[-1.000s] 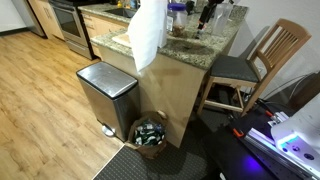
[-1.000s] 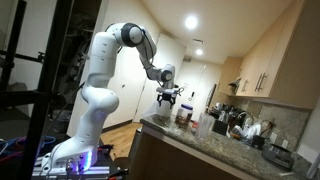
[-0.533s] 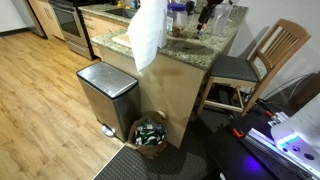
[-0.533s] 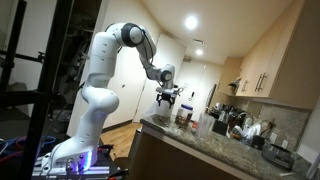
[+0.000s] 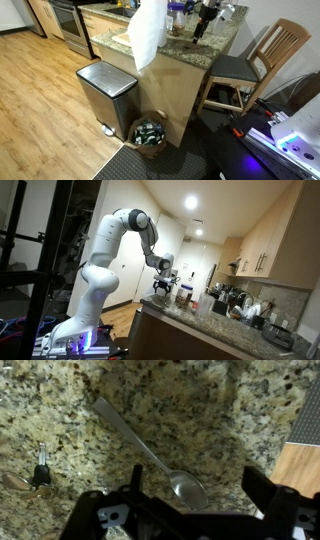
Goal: Pick the silver spoon on the counter and put it in the cup
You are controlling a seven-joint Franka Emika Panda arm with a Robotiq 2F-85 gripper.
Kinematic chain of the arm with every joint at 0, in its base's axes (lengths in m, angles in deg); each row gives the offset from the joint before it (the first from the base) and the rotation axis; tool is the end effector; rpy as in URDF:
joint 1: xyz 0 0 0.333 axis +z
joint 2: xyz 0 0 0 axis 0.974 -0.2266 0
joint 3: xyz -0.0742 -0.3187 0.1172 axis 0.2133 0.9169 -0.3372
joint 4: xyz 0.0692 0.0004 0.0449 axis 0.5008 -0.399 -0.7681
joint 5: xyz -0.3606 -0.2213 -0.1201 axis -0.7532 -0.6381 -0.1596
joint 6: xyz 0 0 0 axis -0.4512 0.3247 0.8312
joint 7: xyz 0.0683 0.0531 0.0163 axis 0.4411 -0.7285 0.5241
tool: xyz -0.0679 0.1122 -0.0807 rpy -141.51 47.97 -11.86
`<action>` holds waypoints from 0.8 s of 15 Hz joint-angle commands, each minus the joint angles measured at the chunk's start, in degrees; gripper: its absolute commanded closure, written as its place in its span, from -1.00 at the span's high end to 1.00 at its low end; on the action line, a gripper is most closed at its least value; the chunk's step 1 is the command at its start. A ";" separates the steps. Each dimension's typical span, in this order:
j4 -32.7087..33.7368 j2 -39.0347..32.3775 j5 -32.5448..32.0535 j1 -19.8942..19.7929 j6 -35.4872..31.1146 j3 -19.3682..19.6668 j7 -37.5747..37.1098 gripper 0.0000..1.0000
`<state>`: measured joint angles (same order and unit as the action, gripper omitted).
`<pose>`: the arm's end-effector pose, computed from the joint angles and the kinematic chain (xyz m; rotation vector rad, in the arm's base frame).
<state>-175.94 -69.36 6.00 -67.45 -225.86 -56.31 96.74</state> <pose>0.5676 0.1111 0.3389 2.9662 0.9275 0.2661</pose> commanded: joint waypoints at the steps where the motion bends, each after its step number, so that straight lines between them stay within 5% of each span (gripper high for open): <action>1: -0.26 -0.53 -0.02 -1.49 -0.74 -1.43 -0.08 1.00; 12: -0.55 -6.65 -5.88 -2.46 -9.22 -1.75 0.10 1.00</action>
<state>-176.55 -73.85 0.22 -68.36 -231.91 -56.62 95.85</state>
